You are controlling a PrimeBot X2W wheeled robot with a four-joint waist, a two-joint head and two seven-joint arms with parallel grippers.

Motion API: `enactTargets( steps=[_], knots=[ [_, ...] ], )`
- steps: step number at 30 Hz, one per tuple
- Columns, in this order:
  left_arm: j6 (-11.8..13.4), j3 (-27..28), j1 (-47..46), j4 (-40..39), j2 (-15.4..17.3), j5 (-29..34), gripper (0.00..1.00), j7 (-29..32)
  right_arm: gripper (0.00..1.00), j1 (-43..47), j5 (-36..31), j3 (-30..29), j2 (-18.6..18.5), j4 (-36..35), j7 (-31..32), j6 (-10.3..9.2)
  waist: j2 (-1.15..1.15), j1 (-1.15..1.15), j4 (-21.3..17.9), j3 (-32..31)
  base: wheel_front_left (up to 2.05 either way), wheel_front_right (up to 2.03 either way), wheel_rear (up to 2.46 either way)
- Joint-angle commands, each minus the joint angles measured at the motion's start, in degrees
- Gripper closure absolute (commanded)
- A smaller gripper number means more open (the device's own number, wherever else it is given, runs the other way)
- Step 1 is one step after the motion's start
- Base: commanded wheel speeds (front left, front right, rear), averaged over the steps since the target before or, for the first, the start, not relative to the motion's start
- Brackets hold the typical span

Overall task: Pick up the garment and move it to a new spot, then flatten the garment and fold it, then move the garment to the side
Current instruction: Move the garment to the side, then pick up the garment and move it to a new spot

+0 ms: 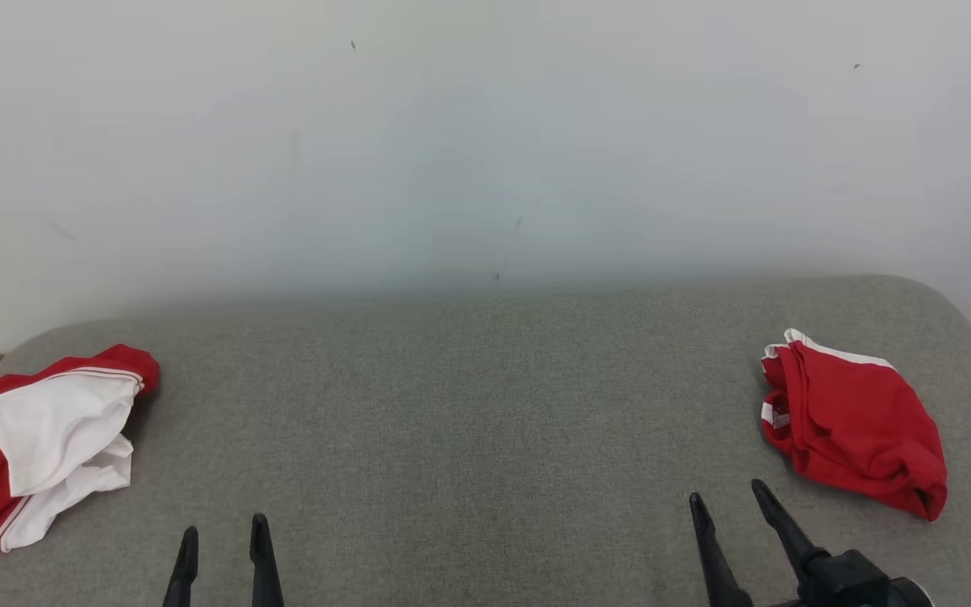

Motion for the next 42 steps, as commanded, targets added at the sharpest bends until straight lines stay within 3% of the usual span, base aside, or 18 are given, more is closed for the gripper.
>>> enactTargets(
  steps=[1, 17, 33, 42],
  knots=[
    [0.0, -0.1, 0.7, 0.2, -0.1, 0.5, 0.0, -0.2, 0.0, 0.6, 0.5, 0.6, -0.2, 0.4, 0.1, -0.11, 0.0, 0.0, -0.1, -0.3, 0.0, 0.0, 0.0],
    [-3.2, 0.3, 1.5, 7.3, 0.1, 5.9, 0.0, -0.2, 0.0, -0.8, 1.3, -0.4, -0.1, 6.9, -1.6, -0.12, 0.0, 0.0, -0.7, -1.4, 0.0, 0.0, 0.0],
    [-1.8, -0.4, 0.1, 8.9, -0.1, 6.4, 0.0, -0.2, 0.0, -2.3, 1.6, -0.6, 0.9, 9.8, -2.1, -0.12, 0.0, 0.0, 0.5, -1.3, 0.0, 0.0, 0.0],
    [-0.9, -1.0, -0.7, 9.3, -0.1, 6.0, 0.0, -0.2, 0.0, -0.5, 2.4, 0.5, 0.8, 7.8, -2.1, -0.12, 0.0, 0.0, 5.3, -1.2, 0.0, 0.0, 0.0]
  ],
)
